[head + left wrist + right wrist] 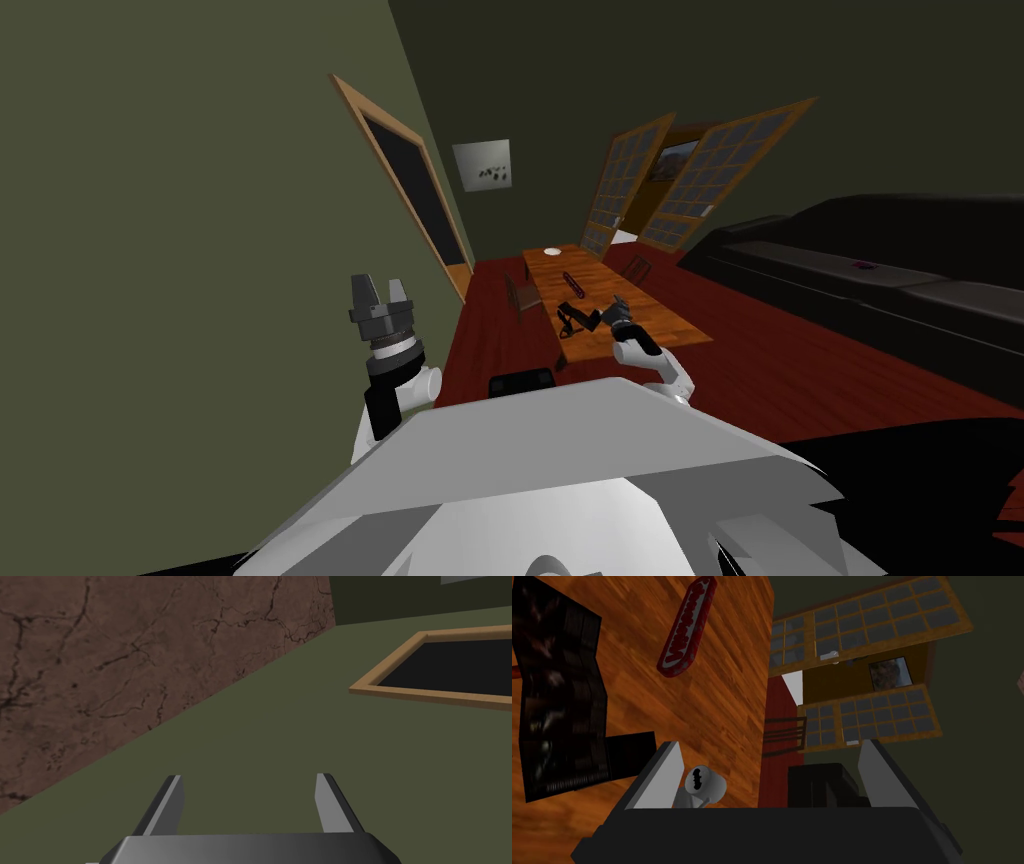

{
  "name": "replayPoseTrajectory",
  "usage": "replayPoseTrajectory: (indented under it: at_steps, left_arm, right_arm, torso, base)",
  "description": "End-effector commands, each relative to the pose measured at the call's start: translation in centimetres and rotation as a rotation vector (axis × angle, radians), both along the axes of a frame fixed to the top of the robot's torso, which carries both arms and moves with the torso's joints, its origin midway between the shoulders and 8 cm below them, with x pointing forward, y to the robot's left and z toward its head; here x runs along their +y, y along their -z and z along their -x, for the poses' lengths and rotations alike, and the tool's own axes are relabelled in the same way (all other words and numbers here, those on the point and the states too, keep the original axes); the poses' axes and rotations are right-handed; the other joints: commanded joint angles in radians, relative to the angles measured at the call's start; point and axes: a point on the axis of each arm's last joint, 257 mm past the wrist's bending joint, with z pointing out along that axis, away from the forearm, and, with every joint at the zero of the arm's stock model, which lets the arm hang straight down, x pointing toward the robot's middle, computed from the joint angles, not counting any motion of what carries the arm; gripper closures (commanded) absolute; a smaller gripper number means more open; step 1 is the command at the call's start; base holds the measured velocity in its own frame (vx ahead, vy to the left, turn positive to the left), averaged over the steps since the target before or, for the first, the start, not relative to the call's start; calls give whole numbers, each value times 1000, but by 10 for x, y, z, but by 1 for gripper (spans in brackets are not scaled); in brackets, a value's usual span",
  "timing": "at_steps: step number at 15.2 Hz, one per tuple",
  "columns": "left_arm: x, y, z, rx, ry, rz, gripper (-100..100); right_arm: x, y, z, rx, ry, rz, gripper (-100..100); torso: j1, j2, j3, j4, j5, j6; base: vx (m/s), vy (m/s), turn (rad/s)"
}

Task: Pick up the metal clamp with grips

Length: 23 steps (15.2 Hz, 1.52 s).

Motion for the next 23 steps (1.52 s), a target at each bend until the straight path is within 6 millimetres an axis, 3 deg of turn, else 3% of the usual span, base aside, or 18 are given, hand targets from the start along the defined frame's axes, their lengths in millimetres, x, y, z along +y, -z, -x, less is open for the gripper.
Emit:
replayPoseTrajectory:
  at_steps: [1,2,3,4,6,7,9,10,12,15,17,18,20,21,22,23]
  left_arm:
    - [0,0,0,0,0,0,0]
    - [0,0,0,0,0,0,0]
    - [0,0,0,0,0,0,0]
    - [0,0,0,0,0,0,0]
    - [0,0,0,0,0,0,0]
    - [0,0,0,0,0,0,0]
    - [0,0,0,0,0,0,0]
    - [0,0,0,0,0,0,0]
    - [0,0,0,0,0,0,0]
    - [0,0,0,0,0,0,0]
    - [0,0,0,0,0,0,0]
    - [0,0,0,0,0,0,0]
    - [0,0,0,0,0,0,0]
    - [0,0,0,0,0,0,0]
    - [0,0,0,0,0,0,0]
    - [0,0,0,0,0,0,0]
  right_arm:
    - [-6,13,8,33,24,-32,-100]
    - [-24,32,20,66,77,-92,-100]
    - [-24,36,21,80,80,-98,-100]
    - [-41,48,32,93,131,-151,-100]
    - [-41,59,36,125,141,-167,-100]
    - [-56,75,50,146,198,-229,-100]
    - [-56,81,53,167,204,-238,-100]
    - [-69,100,70,193,267,-307,-100]
    - [-69,103,72,206,271,-312,-100]
    - [-88,135,105,252,396,-451,-100]
    - [-87,145,112,275,409,-465,-100]
    - [-94,162,130,293,475,-536,-100]
    - [-92,164,133,306,479,-543,-100]
    - [-96,181,152,323,547,-616,-100]
    - [-95,183,154,334,550,-622,-100]
    - [-98,193,168,332,609,-686,-100]
  torso:
    - [0,0,0,0,0,0]
    - [0,2,1,0,0,0]
    - [0,2,1,0,0,0]
    - [0,2,1,0,0,0]
    - [0,0,0,0,0,0]
    - [-1,0,0,0,0,0]
    - [-2,0,0,0,0,0]
    - [-2,1,1,0,0,0]
    - [-2,0,0,0,0,0]
    - [-3,-1,0,0,-1,0]
    - [-3,-2,-1,0,-1,0]
    - [-3,-1,0,0,-1,0]
    - [-3,-1,0,0,-1,0]
    - [-3,0,0,0,-1,0]
    - [-3,0,0,0,-1,0]
    - [-3,0,0,0,-1,0]
  base:
    - [80,41,-5]
    - [83,48,-4]
    - [95,46,-14]
    - [128,46,-15]
    - [132,42,-9]
    - [121,33,-10]
    - [107,22,-9]
    - [113,22,-8]
    - [114,21,-13]
    - [144,14,-12]
    - [136,14,-9]
    - [131,24,-6]
    - [120,14,-16]
    - [126,8,-5]
    - [137,5,-14]
    - [180,3,-20]
